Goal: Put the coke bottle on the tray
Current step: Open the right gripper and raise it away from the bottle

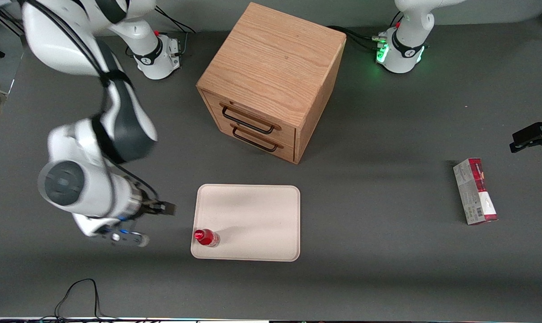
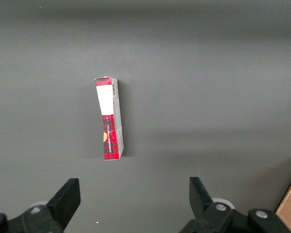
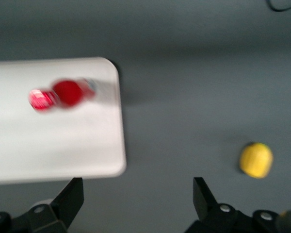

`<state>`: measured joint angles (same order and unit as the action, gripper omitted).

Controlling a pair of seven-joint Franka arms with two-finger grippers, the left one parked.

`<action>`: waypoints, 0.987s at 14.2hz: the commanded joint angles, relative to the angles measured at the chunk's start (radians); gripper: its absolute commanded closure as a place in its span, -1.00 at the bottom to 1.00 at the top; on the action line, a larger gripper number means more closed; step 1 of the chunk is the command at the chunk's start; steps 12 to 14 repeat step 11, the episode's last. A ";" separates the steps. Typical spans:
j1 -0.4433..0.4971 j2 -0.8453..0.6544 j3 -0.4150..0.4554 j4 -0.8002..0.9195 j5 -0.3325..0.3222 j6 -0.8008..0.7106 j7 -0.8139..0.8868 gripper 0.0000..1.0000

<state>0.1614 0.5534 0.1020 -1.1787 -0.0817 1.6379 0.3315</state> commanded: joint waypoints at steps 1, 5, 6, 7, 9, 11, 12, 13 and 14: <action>-0.069 -0.344 -0.001 -0.428 0.028 0.059 -0.135 -1.00; -0.013 -0.653 -0.134 -0.699 0.101 0.085 -0.264 -1.00; 0.031 -0.694 -0.187 -0.719 0.102 0.071 -0.270 -1.00; 0.055 -0.713 -0.214 -0.713 0.102 0.039 -0.273 -1.00; 0.056 -0.713 -0.217 -0.672 0.102 -0.010 -0.273 -1.00; 0.056 -0.702 -0.215 -0.636 0.094 -0.041 -0.276 -1.00; 0.056 -0.702 -0.215 -0.636 0.094 -0.041 -0.276 -1.00; 0.056 -0.702 -0.215 -0.636 0.094 -0.041 -0.276 -1.00; 0.056 -0.702 -0.215 -0.636 0.094 -0.041 -0.276 -1.00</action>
